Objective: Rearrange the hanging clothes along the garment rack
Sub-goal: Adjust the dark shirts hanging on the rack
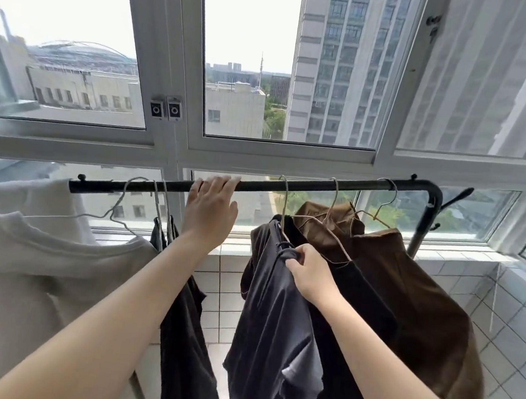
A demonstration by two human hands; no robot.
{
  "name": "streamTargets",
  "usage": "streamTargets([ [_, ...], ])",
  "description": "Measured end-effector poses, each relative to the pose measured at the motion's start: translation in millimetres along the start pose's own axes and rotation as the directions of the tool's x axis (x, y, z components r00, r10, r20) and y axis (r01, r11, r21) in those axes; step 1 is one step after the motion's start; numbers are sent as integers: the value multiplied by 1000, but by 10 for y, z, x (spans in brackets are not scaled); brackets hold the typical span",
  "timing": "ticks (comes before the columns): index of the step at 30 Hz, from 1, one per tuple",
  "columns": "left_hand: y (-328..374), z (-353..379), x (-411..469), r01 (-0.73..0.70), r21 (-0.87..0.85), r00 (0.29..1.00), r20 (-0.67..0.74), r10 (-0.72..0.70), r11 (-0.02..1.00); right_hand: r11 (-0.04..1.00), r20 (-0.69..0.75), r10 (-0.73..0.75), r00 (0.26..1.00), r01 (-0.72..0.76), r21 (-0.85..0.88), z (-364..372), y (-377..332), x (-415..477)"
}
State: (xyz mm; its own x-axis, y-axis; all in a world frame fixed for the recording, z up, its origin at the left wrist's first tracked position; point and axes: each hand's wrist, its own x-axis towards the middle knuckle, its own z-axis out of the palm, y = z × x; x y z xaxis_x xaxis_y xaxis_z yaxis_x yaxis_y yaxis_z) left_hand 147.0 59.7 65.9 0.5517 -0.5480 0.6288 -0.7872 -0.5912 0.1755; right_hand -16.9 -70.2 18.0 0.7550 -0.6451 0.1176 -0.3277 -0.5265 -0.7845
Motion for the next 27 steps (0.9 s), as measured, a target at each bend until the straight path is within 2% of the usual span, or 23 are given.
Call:
streamTargets([
  [3, -27, 17, -15, -13, 7, 1000, 2, 12, 1000, 1000, -26, 11, 1000, -11, 12, -8, 21, 3],
  [9, -30, 35, -24, -23, -2, 1000, -10, 23, 1000, 997, 24, -6, 1000, 8, -78, -50, 46, -6],
  [16, -42, -12, -218, -55, -54, 998, -9, 55, 997, 995, 49, -24, 998, 29, -94, -91, 27, -66],
  [21, -140, -86, -537, -21, -84, 1000, 8, 22, 996, 986, -143, -168, 975, 163, -43, -105, -140, -111],
  [27, -491, -263, -980, 141, -138, 990, 41, -137, 980, 968, -57, -252, 966, 251, -22, 125, -431, -205],
])
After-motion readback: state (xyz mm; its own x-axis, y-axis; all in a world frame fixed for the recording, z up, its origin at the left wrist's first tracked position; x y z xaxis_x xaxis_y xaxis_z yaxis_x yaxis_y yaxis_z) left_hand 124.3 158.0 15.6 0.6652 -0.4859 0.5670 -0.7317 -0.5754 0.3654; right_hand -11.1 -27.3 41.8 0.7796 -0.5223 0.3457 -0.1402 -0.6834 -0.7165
